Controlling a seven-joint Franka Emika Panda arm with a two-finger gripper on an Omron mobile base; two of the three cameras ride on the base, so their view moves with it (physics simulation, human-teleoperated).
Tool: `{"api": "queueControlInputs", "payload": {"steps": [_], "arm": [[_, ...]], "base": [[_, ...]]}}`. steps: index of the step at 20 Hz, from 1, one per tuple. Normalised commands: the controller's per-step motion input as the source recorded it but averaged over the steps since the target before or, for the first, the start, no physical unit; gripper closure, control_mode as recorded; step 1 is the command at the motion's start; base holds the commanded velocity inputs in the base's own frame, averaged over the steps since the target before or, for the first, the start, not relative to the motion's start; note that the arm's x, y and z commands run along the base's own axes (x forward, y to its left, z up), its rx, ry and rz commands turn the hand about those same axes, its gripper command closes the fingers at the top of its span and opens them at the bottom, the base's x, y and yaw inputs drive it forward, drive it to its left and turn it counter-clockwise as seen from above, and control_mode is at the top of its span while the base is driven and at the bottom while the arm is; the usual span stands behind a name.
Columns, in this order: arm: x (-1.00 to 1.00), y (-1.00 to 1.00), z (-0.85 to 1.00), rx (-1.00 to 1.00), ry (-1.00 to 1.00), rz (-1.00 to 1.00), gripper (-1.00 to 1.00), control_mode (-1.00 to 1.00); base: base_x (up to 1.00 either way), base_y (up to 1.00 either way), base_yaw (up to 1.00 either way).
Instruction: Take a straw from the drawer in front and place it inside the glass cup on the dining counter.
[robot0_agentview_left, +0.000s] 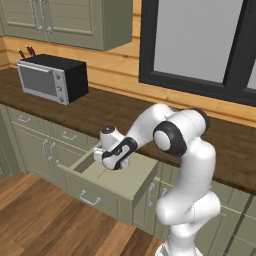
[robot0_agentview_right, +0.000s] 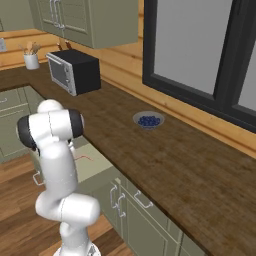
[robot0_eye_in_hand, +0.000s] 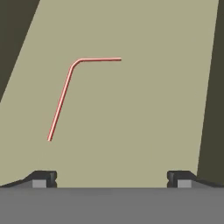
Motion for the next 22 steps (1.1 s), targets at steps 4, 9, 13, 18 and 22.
{"api": "queueControlInputs", "payload": {"steps": [4, 9, 13, 18, 22], "arm": [[0.42, 0.0, -0.18, 0.0, 0.0, 0.0, -1.0, -1.0], [0.42, 0.0, -0.04, 0.0, 0.0, 0.0, -1.0, -1.0], [0.15, 0.0, -0.28, -0.03, 0.0, 0.0, -1.0, -1.0], [0.23, 0.02, -0.32, -0.05, -0.01, 0.0, -1.0, -1.0], [0.31, 0.06, -0.2, -0.03, 0.0, 0.0, -1.0, -1.0]], "base": [[0.0, 0.0, 0.0], [0.0, 0.0, 0.0], [0.0, 0.0, 0.0], [0.0, 0.0, 0.0], [0.0, 0.0, 0.0]]}}
